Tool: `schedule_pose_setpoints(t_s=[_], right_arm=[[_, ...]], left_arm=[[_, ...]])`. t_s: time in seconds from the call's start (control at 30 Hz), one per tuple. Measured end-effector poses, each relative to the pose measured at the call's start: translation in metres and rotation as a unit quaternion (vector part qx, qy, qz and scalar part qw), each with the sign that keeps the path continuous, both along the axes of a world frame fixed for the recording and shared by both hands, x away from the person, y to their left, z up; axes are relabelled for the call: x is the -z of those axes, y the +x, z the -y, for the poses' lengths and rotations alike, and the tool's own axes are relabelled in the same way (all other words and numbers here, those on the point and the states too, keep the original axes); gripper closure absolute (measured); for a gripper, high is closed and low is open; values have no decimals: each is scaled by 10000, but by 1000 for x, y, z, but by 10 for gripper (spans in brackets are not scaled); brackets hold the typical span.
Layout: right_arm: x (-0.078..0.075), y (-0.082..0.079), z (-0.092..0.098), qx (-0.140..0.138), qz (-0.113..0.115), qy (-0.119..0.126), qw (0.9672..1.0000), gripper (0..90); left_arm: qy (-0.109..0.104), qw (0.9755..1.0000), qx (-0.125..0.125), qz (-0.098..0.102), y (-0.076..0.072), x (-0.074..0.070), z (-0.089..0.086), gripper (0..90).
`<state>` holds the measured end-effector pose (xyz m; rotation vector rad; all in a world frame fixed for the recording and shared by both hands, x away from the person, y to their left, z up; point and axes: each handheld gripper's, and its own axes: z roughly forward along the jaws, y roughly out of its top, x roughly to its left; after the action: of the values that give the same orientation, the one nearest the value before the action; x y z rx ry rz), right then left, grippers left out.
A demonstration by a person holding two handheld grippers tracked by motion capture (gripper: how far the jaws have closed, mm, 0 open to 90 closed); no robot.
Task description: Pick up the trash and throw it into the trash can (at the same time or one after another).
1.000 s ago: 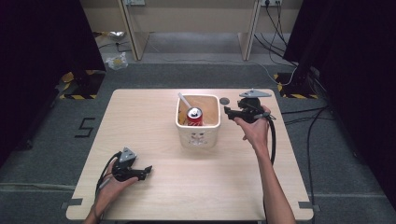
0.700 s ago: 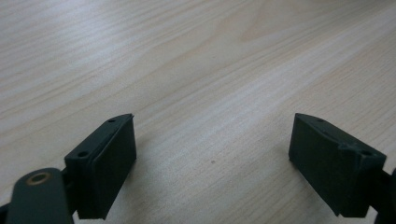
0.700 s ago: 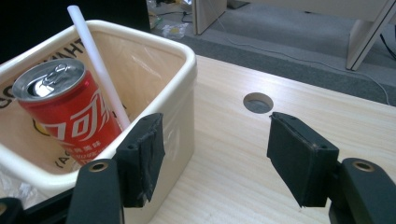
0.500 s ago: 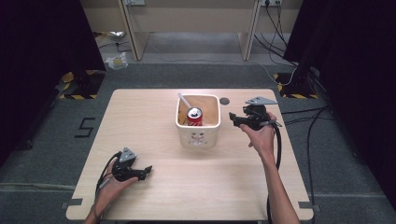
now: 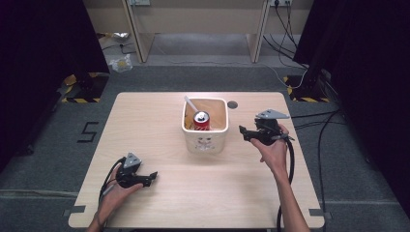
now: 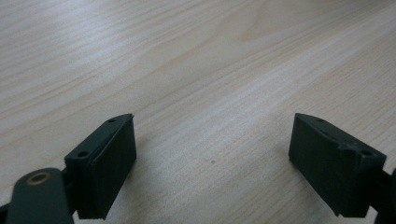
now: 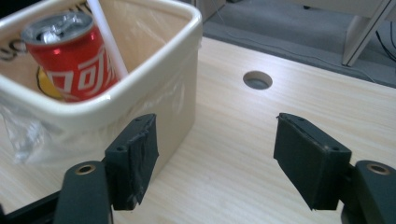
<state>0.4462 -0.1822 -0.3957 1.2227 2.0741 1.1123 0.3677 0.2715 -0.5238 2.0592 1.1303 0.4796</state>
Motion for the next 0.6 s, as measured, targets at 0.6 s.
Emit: schedule_pose_setpoints(t_s=[0.6], right_arm=[[24,-36,-6,-238,-62,-386,9990,283]], left_arm=[[-1,10000,-1,0,0,0,0,141]])
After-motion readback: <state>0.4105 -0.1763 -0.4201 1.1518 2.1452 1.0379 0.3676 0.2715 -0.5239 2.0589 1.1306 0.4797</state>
